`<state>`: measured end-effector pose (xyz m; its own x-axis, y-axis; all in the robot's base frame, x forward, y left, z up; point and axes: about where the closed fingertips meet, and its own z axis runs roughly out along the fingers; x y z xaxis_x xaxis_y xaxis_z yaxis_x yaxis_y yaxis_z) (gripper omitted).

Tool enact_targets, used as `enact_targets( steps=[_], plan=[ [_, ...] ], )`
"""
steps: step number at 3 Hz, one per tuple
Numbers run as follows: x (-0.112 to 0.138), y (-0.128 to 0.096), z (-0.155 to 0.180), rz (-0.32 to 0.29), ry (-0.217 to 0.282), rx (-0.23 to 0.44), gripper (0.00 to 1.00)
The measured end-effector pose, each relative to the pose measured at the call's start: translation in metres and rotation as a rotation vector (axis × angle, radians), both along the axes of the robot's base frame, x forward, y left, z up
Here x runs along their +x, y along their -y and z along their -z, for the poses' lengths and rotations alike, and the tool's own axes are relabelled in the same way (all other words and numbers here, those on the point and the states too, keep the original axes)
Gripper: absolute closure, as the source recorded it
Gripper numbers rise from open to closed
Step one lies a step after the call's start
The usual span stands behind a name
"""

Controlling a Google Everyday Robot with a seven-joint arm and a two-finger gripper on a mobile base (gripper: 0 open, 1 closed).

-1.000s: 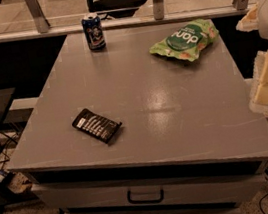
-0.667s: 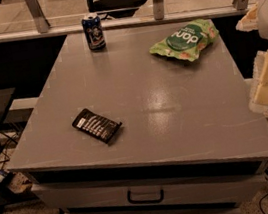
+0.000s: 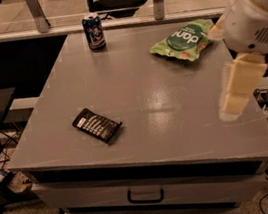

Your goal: Move rxbar chocolate near pepsi can

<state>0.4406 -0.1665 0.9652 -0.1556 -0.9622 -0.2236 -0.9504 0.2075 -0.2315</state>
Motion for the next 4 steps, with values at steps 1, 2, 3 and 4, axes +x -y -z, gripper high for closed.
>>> enact_targets(
  steps=[1,2,3,4],
  plan=[
    [0.004,-0.070,0.028,-0.051,-0.048,0.018,0.00],
    [0.008,-0.113,0.045,-0.050,-0.084,0.033,0.00],
    [0.013,-0.160,0.057,-0.062,-0.086,0.047,0.00],
    [0.023,-0.195,0.074,-0.064,-0.081,0.070,0.00]
  ],
)
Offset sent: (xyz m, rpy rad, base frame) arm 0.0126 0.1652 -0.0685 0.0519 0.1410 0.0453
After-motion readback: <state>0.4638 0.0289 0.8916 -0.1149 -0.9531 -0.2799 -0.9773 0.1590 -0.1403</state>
